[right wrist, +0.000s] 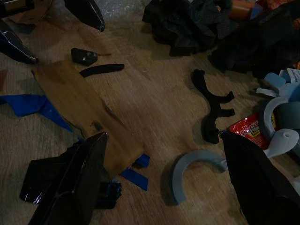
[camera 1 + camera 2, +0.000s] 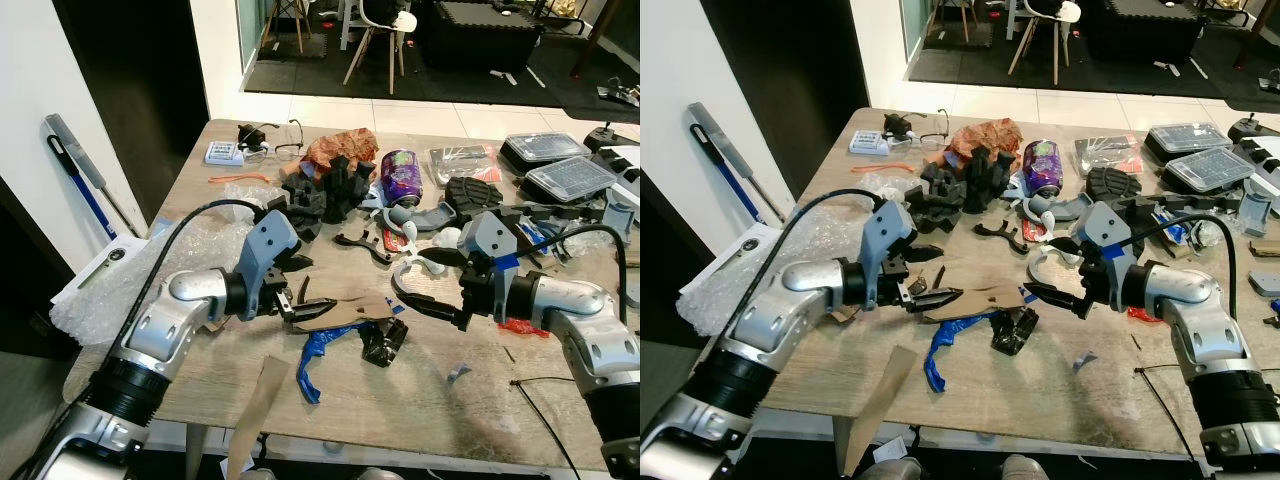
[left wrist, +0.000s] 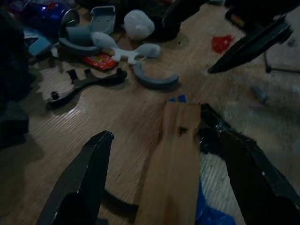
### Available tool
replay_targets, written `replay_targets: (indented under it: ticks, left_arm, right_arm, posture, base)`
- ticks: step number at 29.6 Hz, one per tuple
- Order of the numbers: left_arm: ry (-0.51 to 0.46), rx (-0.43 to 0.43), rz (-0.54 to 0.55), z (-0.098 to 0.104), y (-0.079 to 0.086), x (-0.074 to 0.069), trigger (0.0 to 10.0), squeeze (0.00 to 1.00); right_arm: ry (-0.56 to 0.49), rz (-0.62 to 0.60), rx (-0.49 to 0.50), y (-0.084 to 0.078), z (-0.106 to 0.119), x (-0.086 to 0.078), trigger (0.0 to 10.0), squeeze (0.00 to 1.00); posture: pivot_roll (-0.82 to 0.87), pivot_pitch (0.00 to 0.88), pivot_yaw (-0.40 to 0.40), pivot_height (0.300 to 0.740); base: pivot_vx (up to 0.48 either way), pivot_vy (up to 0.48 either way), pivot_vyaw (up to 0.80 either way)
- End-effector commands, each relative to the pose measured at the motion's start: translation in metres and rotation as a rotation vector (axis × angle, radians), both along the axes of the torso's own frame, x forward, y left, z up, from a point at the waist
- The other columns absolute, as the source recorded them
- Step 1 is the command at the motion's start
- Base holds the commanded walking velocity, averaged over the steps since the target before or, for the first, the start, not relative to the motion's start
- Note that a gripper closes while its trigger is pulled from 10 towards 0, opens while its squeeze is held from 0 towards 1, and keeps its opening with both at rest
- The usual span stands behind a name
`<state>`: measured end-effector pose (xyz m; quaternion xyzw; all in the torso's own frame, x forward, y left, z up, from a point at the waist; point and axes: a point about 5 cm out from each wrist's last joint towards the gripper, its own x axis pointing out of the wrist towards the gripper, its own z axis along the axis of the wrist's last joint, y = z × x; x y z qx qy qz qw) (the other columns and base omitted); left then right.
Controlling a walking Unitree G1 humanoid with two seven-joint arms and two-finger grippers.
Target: Picking trash to rubbish bin
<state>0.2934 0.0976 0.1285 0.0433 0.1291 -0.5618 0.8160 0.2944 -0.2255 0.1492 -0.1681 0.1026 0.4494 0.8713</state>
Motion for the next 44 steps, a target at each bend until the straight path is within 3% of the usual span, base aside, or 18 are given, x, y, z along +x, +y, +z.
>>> replay_targets:
  ticks: [1, 9, 12, 16, 20, 22, 25, 28, 29, 30, 31, 34, 35, 36, 40, 44]
  left_arm:
    - [0.032, -0.015, 0.021, -0.003, 0.004, -0.002, 10.0, 0.00]
    - [0.025, -0.007, 0.033, 0.001, 0.003, -0.019, 10.0, 0.00]
    - [-0.006, 0.017, 0.057, 0.004, -0.002, -0.031, 10.0, 0.00]
    - [-0.035, 0.020, 0.079, 0.003, -0.010, -0.040, 10.0, 0.00]
    - [-0.033, 0.040, 0.101, -0.007, -0.018, -0.050, 10.0, 0.00]
    - [-0.028, 0.051, 0.101, -0.014, -0.021, -0.060, 10.0, 0.00]
    - [0.022, -0.003, 0.115, -0.014, -0.023, -0.075, 10.0, 0.00]
    - [0.033, -0.023, 0.120, -0.014, -0.025, -0.082, 9.1, 0.00]
    - [0.031, -0.027, 0.124, -0.013, -0.027, -0.090, 5.7, 0.00]
    - [0.031, -0.027, 0.124, -0.013, -0.027, -0.090, 5.7, 0.00]
    - [0.029, -0.026, 0.124, -0.013, -0.028, -0.092, 4.2, 0.00]
    - [-0.007, -0.016, 0.138, -0.010, -0.031, -0.095, 4.0, 0.00]
    - [-0.007, -0.016, 0.138, -0.010, -0.031, -0.095, 4.0, 0.00]
    - [-0.096, 0.016, 0.164, -0.005, -0.036, -0.096, 10.0, 0.00]
    - [-0.167, 0.038, 0.177, 0.000, -0.043, -0.096, 10.0, 0.00]
    - [-0.165, -0.010, 0.196, 0.008, -0.047, -0.097, 10.0, 0.00]
  right_arm:
    - [-0.019, 0.008, -0.007, 0.001, 0.003, 0.002, 10.0, 0.00]
    - [-0.027, 0.127, -0.053, 0.011, 0.022, -0.001, 10.0, 0.00]
    - [-0.095, 0.041, -0.049, 0.004, 0.039, 0.012, 10.0, 0.00]
    - [-0.118, 0.015, -0.028, 0.002, 0.047, 0.010, 10.0, 0.00]
    - [-0.078, 0.075, -0.026, 0.006, 0.047, -0.004, 10.0, 0.00]
    - [-0.044, 0.120, -0.038, 0.008, 0.044, -0.018, 10.0, 0.00]
    - [0.043, 0.199, -0.030, 0.011, 0.039, -0.044, 10.0, 0.00]
    - [0.080, 0.245, -0.009, 0.015, 0.039, -0.057, 10.0, 0.00]
    - [0.093, 0.272, 0.007, 0.019, 0.041, -0.068, 10.0, 0.00]
    - [0.093, 0.272, 0.007, 0.019, 0.041, -0.068, 10.0, 0.00]
    - [0.095, 0.281, 0.012, 0.021, 0.043, -0.071, 10.0, 0.00]
    - [0.099, 0.315, 0.046, 0.028, 0.049, -0.076, 10.0, 0.00]
    - [0.099, 0.315, 0.046, 0.028, 0.049, -0.076, 10.0, 0.00]
    - [0.101, 0.349, 0.071, 0.034, 0.056, -0.082, 10.0, 0.00]
    - [0.105, 0.362, 0.080, 0.037, 0.061, -0.088, 10.0, 0.00]
    - [0.132, 0.372, 0.075, 0.037, 0.064, -0.096, 10.0, 0.00]
  posture:
    - [-0.03, 0.000, 0.013, 0.740]
    - [-0.05, 0.000, -0.005, 0.740]
    - [-0.06, 0.042, -0.004, 0.740]
    - [-0.06, 0.064, 0.002, 0.740]
    - [-0.07, 0.089, 0.009, 0.740]
    - [-0.07, 0.102, 0.011, 0.740]
    - [-0.08, 0.137, 0.012, 0.740]
    - [-0.08, 0.154, 0.011, 0.740]
    - [-0.09, 0.175, 0.010, 0.740]
    - [-0.09, 0.175, 0.010, 0.740]
    - [-0.09, 0.175, 0.010, 0.740]
    - [-0.09, 0.193, 0.009, 0.740]
    - [-0.09, 0.193, 0.009, 0.740]
    - [-0.09, 0.209, 0.008, 0.740]
    - [-0.09, 0.218, 0.004, 0.740]
    - [-0.11, 0.225, -0.001, 0.740]
  base:
    - [0.000, 0.000, 0.00]
    - [0.000, 0.000, 0.00]
    - [0.000, 0.000, 0.00]
    - [0.000, 0.000, 0.00]
    - [0.000, 0.000, 0.00]
    - [0.000, 0.000, 0.00]
    - [0.000, 0.000, 0.00]
    - [0.000, 0.000, 0.00]
    - [0.000, 0.000, 0.00]
    - [0.000, 0.000, 0.00]
    - [0.000, 0.000, 0.00]
    - [0.000, 0.000, 0.00]
    - [0.000, 0.000, 0.00]
    - [0.000, 0.000, 0.00]
    - [0.000, 0.000, 0.00]
    - [0.000, 0.000, 0.00]
